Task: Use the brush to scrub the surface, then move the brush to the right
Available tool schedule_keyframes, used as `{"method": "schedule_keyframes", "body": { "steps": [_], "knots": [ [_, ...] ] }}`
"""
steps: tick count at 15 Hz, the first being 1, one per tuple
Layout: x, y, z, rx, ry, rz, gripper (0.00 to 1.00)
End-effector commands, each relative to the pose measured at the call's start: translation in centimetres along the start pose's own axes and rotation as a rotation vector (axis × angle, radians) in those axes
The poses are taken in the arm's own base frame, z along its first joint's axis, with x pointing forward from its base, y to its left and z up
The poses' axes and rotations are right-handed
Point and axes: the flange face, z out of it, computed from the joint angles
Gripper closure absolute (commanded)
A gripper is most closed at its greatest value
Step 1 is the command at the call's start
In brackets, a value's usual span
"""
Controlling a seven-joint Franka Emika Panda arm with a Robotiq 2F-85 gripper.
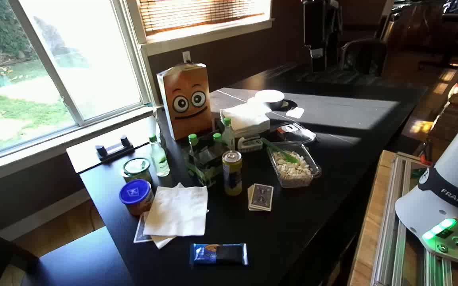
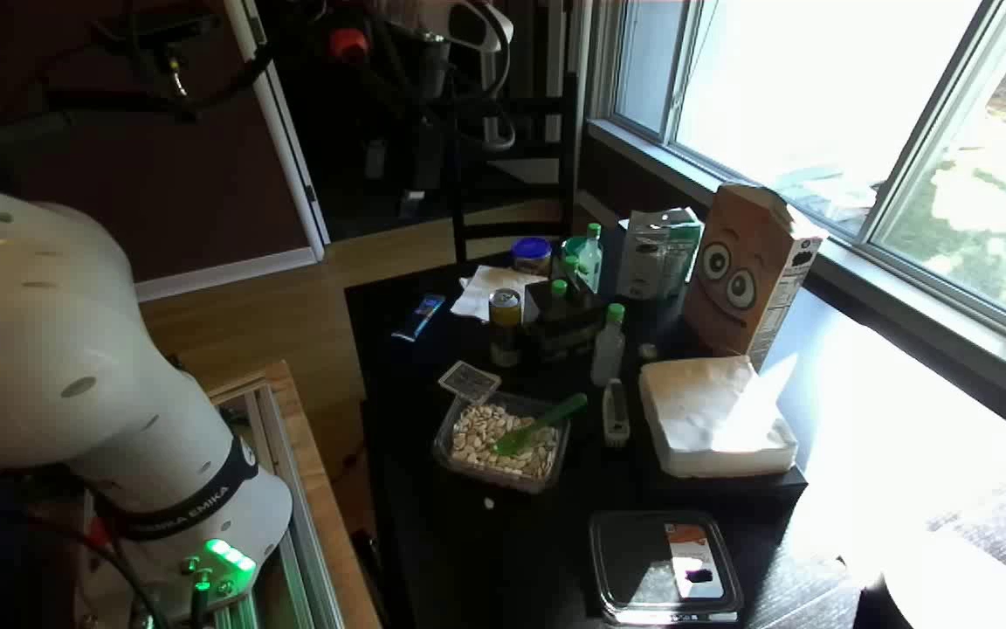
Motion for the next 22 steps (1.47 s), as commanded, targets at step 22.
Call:
{"method": "schedule_keyframes", "body": {
  "steps": [22],
  "knots": [
    [19.2,16.2,6.7,-0.208,-0.109,-0.207,0.0]
  ]
}}
